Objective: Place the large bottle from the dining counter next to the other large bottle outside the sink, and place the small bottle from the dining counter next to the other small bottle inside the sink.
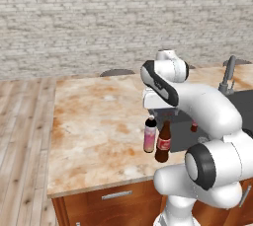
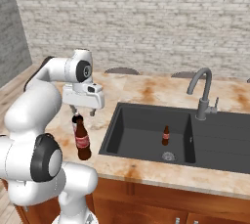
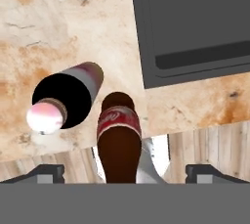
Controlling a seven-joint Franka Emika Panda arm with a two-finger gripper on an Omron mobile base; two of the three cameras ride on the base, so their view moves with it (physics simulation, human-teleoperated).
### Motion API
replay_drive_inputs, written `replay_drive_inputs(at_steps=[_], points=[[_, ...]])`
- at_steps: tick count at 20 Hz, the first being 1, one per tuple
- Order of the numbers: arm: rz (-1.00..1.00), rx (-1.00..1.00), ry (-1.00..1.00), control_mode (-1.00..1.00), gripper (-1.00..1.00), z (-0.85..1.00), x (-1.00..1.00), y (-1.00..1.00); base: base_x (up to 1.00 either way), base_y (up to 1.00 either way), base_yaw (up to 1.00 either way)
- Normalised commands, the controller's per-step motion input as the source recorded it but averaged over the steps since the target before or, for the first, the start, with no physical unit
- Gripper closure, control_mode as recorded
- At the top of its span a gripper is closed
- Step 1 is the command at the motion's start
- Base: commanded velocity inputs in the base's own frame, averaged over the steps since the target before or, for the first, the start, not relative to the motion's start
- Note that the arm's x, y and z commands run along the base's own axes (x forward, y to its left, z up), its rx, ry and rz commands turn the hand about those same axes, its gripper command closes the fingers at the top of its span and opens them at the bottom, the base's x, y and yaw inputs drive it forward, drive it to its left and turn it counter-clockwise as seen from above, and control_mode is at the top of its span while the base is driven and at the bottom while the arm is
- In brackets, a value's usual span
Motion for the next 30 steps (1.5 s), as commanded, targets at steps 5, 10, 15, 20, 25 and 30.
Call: replay_drive_inputs(at_steps=[5, 10, 15, 20, 25, 30], points=[[0.0, 0.0, 0.0, -1.0, -1.0, 0.47, -0.4, -0.29, 0.0, 0.0, 0.0], [0.0, 0.0, -0.01, -1.0, -1.0, 0.27, -0.61, -0.37, 0.0, 0.0, 0.0], [0.0, 0.0, -0.06, -1.0, -1.0, 0.03, -0.57, -0.4, 0.0, 0.0, 0.0], [0.0, 0.0, -0.08, -1.0, -1.0, 0.01, -0.15, -0.22, 0.0, 0.0, 0.0], [0.0, 0.0, -0.1, -1.0, -1.0, 0.0, 0.33, -0.04, 0.0, 0.0, 0.0], [0.0, 0.0, -0.12, -1.0, -1.0, 0.0, 0.23, -0.15, 0.0, 0.0, 0.0]])
